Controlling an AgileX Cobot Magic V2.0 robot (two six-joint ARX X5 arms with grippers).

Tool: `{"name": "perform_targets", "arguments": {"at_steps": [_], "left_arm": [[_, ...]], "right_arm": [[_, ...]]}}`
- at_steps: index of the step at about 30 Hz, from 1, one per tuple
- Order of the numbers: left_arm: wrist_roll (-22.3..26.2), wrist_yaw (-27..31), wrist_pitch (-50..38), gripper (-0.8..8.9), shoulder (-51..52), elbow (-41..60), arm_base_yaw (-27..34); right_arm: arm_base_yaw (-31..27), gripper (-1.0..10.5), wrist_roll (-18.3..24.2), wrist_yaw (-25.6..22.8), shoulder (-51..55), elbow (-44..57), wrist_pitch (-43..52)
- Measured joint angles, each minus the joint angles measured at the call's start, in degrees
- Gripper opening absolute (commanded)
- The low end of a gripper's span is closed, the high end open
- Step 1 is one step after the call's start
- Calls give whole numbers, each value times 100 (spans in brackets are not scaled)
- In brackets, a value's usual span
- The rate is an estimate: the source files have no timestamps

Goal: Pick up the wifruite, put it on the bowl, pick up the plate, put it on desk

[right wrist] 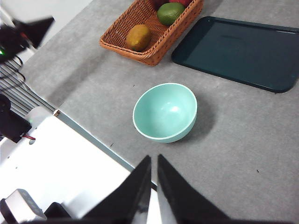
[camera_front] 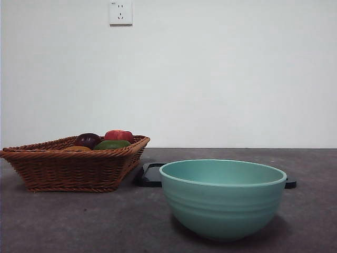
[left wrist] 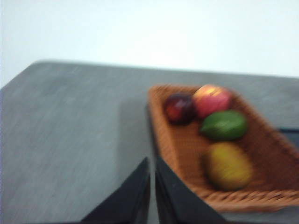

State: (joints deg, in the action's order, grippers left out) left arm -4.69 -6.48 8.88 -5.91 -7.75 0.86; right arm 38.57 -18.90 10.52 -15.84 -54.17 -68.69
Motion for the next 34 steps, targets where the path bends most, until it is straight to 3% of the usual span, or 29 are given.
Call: {"name": "perform_targets", "arguments": {"at_steps": [6,34], "left_arm": [[-175,636,-35,18,282,378,2],[83,807,157,18,557,590,-17]], "right_arm": [[0,17,0,0,0,0,0],[0,17,0,0,0,0,0]]}}
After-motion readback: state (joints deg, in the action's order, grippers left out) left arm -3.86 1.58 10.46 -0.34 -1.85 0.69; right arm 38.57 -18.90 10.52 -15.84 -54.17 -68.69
